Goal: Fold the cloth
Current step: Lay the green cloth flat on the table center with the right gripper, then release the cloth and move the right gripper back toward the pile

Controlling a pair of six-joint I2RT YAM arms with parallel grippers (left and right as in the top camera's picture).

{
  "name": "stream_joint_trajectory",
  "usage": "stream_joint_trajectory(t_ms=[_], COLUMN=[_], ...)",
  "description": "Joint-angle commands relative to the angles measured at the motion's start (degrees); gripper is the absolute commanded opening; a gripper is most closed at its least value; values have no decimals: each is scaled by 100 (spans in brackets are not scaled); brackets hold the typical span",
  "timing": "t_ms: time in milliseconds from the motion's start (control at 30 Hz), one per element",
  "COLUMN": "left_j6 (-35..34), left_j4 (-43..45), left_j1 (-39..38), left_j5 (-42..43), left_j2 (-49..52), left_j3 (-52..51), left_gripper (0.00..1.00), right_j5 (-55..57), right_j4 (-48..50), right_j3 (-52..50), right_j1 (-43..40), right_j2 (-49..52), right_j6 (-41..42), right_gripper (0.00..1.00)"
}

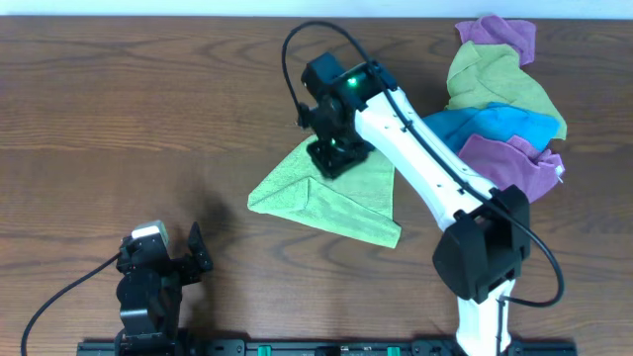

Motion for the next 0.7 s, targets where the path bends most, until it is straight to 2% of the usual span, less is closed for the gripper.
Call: stream_joint_trajectory(t_ms=[0, 167, 333, 467, 567, 667], left_j6=[39, 39, 39, 39, 39, 39], left_j4=[9, 9, 9, 9, 9, 9], left_j1=[22, 22, 22, 22, 22, 22], left_j5=[-105, -105, -105, -105, -105, -105], left_j2=[-31, -31, -31, -31, -31, -31], left_j3=[-85, -85, -85, -85, -85, -85], left_gripper=[96, 95, 95, 95, 95, 95], right_j5=[175, 197, 610, 1340, 1353, 1346], right_j4=[378, 957, 682, 328, 20, 4], right_j3=[-76, -46, -28, -35, -164, -1117], right_j1=[-162, -197, -57, 407, 590, 844], right_j2=[190, 249, -358, -1375, -2098, -3327], right_j6=[26, 24, 420, 420, 516, 732], right_gripper=[1, 1, 2, 1, 2, 2])
